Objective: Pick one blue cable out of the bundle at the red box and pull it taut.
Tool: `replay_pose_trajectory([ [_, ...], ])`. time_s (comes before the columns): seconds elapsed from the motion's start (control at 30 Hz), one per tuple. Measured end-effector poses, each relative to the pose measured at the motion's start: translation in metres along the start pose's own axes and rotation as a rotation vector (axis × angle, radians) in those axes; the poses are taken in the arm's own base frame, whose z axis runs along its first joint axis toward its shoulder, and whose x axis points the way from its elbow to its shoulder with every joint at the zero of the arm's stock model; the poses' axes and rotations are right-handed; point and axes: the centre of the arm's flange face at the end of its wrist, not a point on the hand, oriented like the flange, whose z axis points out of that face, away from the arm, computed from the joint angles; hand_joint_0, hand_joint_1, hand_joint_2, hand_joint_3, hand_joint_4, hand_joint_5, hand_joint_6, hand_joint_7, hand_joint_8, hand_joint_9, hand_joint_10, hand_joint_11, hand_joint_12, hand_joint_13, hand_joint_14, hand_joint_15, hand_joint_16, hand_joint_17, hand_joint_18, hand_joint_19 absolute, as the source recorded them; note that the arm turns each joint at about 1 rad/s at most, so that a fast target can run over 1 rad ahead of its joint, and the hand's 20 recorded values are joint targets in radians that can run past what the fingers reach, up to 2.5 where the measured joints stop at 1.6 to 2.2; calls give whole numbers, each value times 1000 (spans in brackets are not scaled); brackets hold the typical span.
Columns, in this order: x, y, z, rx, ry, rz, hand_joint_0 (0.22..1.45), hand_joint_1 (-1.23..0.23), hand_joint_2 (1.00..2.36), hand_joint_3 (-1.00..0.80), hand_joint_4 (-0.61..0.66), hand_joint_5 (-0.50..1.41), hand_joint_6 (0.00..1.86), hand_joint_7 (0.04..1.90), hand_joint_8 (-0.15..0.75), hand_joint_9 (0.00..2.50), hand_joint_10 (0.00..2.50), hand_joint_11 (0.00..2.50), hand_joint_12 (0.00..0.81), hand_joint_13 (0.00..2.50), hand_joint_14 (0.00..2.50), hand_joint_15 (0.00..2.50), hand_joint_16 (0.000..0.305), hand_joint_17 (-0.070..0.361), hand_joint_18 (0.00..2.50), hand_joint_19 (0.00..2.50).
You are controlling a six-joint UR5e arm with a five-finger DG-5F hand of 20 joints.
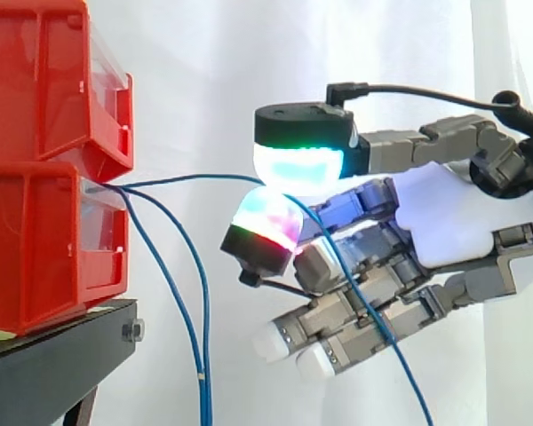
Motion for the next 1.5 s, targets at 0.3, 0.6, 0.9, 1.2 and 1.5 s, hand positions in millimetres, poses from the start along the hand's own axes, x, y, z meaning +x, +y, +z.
replay_pose_trajectory([
  [0.3,0,-7,-1,11,3,4,568,-624,1015,-268,73,-132,925,1112,331,1041,12,1088,400,597,10,328,52,117,569,248],
  [0.6,0,-7,-1,12,2,3,572,-655,1019,-217,73,-121,923,1135,340,1068,13,1094,397,629,10,329,52,116,617,241],
  [0.9,0,-7,-1,12,1,2,625,-834,1022,-48,23,-116,933,1218,342,1105,10,1127,398,684,10,328,51,115,681,215],
  [1.2,2,-8,-2,12,3,1,624,-818,1021,-24,28,-114,946,1179,349,1107,9,1106,406,680,10,331,53,120,685,219],
  [1.5,2,-11,-2,17,6,-6,622,-803,1018,-44,38,-111,947,1159,354,1046,9,1034,412,654,9,321,55,123,667,217],
])
